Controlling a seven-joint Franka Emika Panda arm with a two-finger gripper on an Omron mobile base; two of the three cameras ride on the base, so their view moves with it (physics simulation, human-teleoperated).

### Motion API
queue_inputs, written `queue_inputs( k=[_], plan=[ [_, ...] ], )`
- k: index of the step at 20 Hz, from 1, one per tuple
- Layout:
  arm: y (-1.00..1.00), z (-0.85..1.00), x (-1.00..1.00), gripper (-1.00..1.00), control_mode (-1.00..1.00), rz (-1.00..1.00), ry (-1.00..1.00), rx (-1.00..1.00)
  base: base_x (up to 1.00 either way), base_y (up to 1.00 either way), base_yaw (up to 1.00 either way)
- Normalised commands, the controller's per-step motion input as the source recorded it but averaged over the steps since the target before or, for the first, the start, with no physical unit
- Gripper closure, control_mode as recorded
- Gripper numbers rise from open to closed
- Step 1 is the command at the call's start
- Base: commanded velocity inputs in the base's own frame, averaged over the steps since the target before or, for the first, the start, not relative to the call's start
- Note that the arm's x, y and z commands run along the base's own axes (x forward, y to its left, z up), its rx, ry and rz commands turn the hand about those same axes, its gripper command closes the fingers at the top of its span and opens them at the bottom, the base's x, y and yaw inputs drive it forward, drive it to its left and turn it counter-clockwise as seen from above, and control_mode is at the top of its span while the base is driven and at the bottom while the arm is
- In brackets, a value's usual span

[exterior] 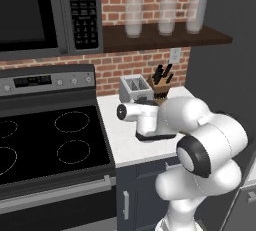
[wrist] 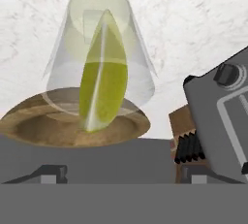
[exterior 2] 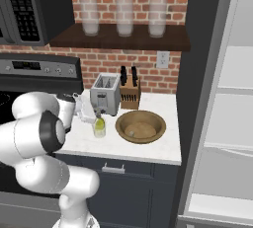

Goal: Grab a lemon wedge from the fridge and one ice cube from the ice bowl, and put them in the glass of lemonade.

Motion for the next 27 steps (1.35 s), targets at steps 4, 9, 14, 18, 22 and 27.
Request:
queue_inputs(
  k=[4,9,14,18,22,27],
  plan=[
    [0.15,0.14,-0.26,-1.00,-1.00,-0.01,-0.03,-0.01,0.00,0.00,0.00],
    [0.32,0.40,-0.40,-1.00,-1.00,0.00,-0.10,-0.02,0.00,0.00,0.00],
    [0.31,0.89,-0.49,-1.00,-1.00,0.00,-0.23,0.10,0.00,0.00,0.00],
    [0.46,0.98,-0.37,-1.00,-1.00,0.00,-0.25,0.21,0.00,0.00,0.00],
    [0.58,0.63,-0.35,-1.00,-1.00,0.00,-0.15,0.20,0.00,0.00,0.00],
    [0.63,0.11,-0.54,-1.00,-1.00,0.00,-0.02,0.12,0.00,0.00,0.00]
  ],
)
